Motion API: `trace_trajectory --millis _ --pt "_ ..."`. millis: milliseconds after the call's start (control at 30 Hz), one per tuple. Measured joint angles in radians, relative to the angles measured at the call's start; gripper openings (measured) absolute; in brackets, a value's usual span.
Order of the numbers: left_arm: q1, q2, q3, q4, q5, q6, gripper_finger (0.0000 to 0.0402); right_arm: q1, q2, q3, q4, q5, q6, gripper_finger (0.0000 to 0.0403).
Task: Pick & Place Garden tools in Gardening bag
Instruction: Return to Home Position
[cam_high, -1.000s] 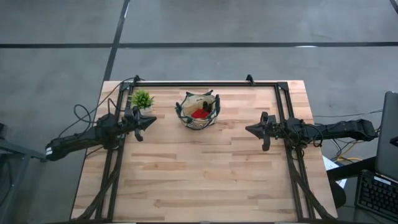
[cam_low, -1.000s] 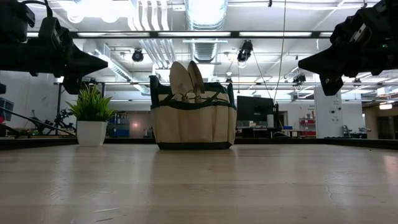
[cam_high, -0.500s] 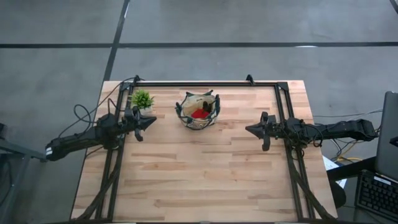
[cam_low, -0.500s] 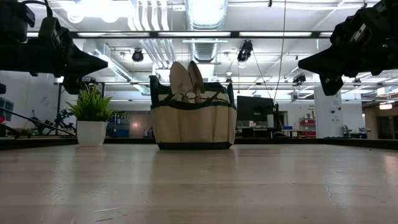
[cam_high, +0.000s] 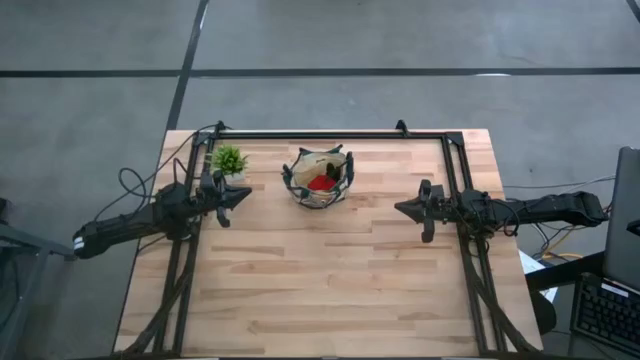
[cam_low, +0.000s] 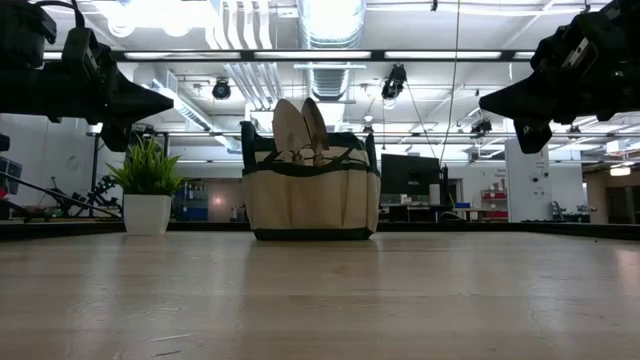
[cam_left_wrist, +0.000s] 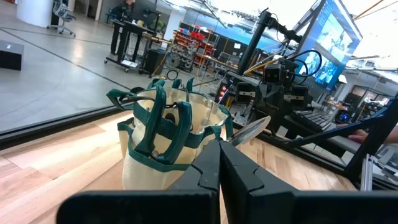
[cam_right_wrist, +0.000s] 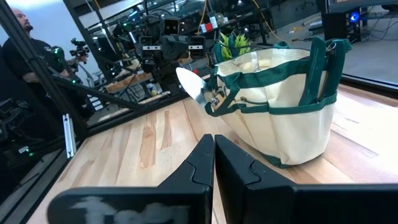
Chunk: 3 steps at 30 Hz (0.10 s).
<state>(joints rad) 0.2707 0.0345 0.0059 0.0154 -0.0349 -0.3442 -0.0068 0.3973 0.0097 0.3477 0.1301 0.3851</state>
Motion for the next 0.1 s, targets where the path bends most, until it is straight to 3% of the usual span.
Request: trace_trajectory --millis 100 --pt "0.000 0.000 0.000 0.000 0.000 0.000 0.0005 0.000 0.000 0.000 0.000 0.000 0.000 0.0009"
